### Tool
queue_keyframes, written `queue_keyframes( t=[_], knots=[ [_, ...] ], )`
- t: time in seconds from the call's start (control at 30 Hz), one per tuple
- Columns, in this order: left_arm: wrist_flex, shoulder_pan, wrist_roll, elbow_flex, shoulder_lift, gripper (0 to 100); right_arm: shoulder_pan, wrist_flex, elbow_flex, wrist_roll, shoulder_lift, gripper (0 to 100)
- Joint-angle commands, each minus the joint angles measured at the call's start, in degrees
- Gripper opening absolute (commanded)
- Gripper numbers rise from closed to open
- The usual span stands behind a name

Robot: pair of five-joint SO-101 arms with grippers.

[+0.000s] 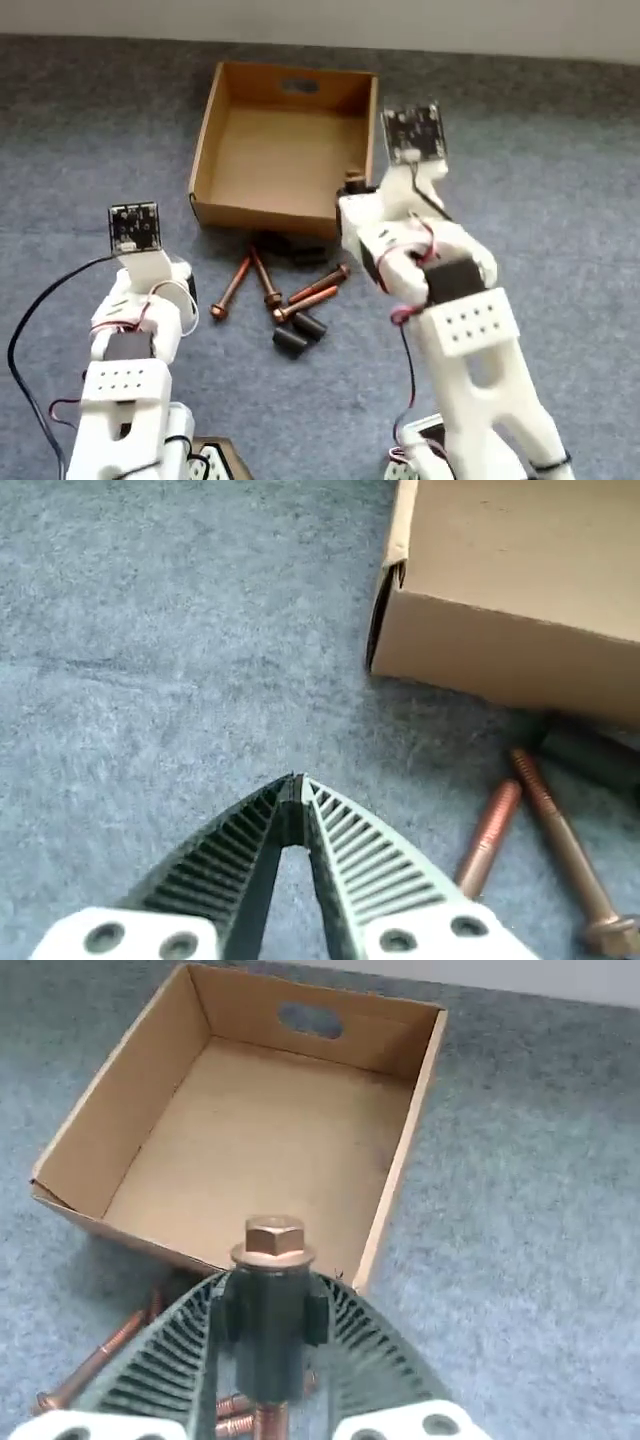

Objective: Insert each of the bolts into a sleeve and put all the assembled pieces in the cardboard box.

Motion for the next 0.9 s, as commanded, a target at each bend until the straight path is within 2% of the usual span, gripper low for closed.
queue_keyframes(
  t=[0.0,0.13,0.3,0.5,0.7,0.87],
  knots=[
    [-1.05,1.45,-0.18,-7.43,11.47,2,0.57,4.70,-12.88,0.53,9.27,0.7],
    [-0.88,1.19,-0.18,-18.07,31.69,2,2.33,9.98,-24.57,0.53,18.07,0.7],
    [9.93,1.36,-0.35,-30.90,45.14,2,4.97,10.86,-32.66,0.53,27.03,0.7],
    [10.64,1.45,-0.35,-32.22,46.73,2,5.41,9.45,-38.29,0.35,37.14,0.7],
    [10.64,1.45,-0.35,-32.22,46.73,2,5.14,6.20,-46.99,-7.82,46.29,0.7],
    [10.55,1.54,-0.35,-32.22,46.73,2,4.18,5.85,-55.08,-7.91,57.10,0.7]
  ],
)
